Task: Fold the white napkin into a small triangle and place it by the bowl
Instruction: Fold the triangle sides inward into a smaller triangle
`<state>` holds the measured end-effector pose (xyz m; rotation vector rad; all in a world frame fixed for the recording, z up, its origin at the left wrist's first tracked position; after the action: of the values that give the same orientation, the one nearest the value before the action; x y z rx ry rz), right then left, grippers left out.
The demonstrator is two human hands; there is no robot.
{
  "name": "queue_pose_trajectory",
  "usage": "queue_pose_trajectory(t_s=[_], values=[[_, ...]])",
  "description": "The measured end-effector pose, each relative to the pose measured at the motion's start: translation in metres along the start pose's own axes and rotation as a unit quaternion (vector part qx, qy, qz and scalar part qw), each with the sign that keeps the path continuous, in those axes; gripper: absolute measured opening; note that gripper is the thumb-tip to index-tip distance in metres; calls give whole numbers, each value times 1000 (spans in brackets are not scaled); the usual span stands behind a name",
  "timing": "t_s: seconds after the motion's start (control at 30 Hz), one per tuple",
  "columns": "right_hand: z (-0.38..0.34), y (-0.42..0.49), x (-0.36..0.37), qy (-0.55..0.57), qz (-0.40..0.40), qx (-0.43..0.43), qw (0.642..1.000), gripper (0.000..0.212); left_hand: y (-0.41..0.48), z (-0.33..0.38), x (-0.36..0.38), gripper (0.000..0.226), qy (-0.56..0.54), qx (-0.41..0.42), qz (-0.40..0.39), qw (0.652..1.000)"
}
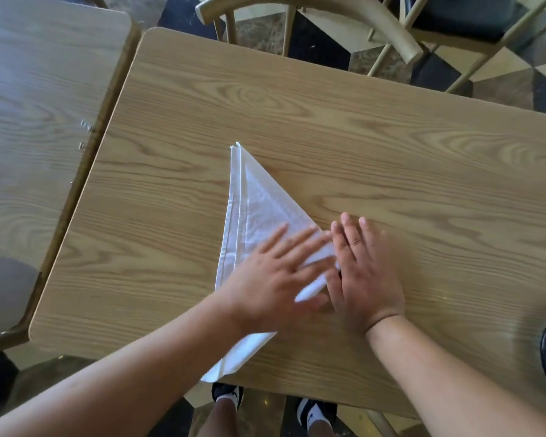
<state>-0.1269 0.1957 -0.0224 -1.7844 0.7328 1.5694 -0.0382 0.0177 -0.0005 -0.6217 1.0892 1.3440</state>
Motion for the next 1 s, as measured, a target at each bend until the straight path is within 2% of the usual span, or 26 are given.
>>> queue_pose_trajectory(t_s=[0.07, 0.13, 0.37, 0.43, 0.53, 0.63, 1.0], values=[[2, 0, 1, -26, 2, -13, 1000, 75, 10, 9, 19, 69, 13, 32, -77, 996], [2, 0, 3, -45, -2, -15, 999, 76, 11, 5, 30, 76, 21, 39, -117, 992], [0, 2, -2, -20, -3, -7, 1000, 73, 8, -21, 25, 81, 77, 43, -126, 988], [0, 2, -2, -7, 6, -6, 1000, 70, 19, -57, 11, 78, 110, 6, -108, 988], [1, 1, -1, -1, 11, -6, 1000, 69, 43, -119, -18, 74, 131, -118, -83, 981], [1, 1, 0, -1, 11, -8, 1000, 68, 54, -143, -30, 72, 129, -202, -90, 967], [1, 1, -2, 2, 12, -6, 1000, 69, 57, -132, -32, 70, 139, -231, -88, 959]])
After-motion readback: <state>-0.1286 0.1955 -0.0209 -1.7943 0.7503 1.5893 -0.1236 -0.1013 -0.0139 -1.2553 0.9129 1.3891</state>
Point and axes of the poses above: each hand's wrist, its own y-axis towards the middle knuckle, its own x-axis out of the palm, z = x × y, the point moved 2 cm from there along y, towards the middle knuckle, and after that the axes turned 2 degrees about z, right-handed, at the moved point
